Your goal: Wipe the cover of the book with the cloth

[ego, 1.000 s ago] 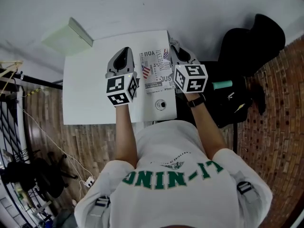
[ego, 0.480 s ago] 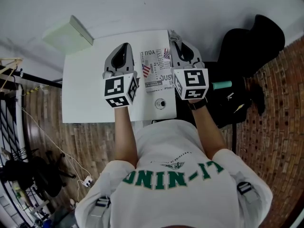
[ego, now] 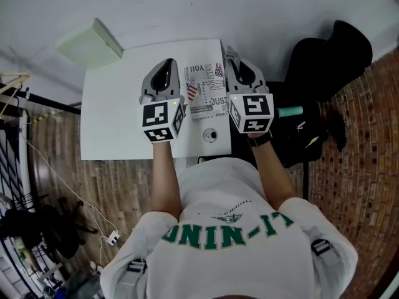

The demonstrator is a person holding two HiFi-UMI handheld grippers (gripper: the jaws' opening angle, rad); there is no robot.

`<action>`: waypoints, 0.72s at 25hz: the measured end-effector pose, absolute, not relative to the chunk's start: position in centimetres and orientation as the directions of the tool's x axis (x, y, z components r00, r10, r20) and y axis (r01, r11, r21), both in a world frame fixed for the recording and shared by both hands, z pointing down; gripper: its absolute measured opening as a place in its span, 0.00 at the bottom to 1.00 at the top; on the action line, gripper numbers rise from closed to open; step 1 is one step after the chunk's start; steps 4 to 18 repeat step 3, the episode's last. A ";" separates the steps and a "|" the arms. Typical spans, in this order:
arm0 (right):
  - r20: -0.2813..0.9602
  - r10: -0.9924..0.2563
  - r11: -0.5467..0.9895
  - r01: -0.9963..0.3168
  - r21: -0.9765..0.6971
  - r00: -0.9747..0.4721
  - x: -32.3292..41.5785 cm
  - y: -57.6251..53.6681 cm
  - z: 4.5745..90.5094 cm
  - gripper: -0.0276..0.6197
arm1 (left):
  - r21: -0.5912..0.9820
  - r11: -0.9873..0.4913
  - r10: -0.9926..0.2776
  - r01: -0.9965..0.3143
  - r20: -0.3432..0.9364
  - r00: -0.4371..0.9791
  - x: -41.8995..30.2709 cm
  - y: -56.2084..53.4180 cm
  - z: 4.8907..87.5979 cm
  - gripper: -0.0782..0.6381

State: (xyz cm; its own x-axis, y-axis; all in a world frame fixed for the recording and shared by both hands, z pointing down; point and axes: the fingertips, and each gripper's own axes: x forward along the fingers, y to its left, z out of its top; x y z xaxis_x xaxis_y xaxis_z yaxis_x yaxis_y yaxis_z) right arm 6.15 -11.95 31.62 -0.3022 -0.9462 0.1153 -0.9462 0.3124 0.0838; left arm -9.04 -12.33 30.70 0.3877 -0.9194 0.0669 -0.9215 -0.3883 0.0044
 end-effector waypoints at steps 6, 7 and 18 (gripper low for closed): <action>0.137 -0.943 0.316 -0.946 0.076 -0.304 5.7 -11.4 32.5 0.10 | 0.007 -0.399 -0.913 -0.917 0.090 0.398 -9.2 -11.8 31.4 0.13; 0.137 -0.943 0.316 -0.946 0.076 -0.304 5.7 -11.4 32.5 0.10 | 0.007 -0.399 -0.913 -0.917 0.090 0.398 -9.2 -11.8 31.4 0.13; 0.137 -0.943 0.316 -0.946 0.076 -0.304 5.7 -11.4 32.5 0.10 | 0.007 -0.399 -0.913 -0.917 0.090 0.398 -9.2 -11.8 31.4 0.13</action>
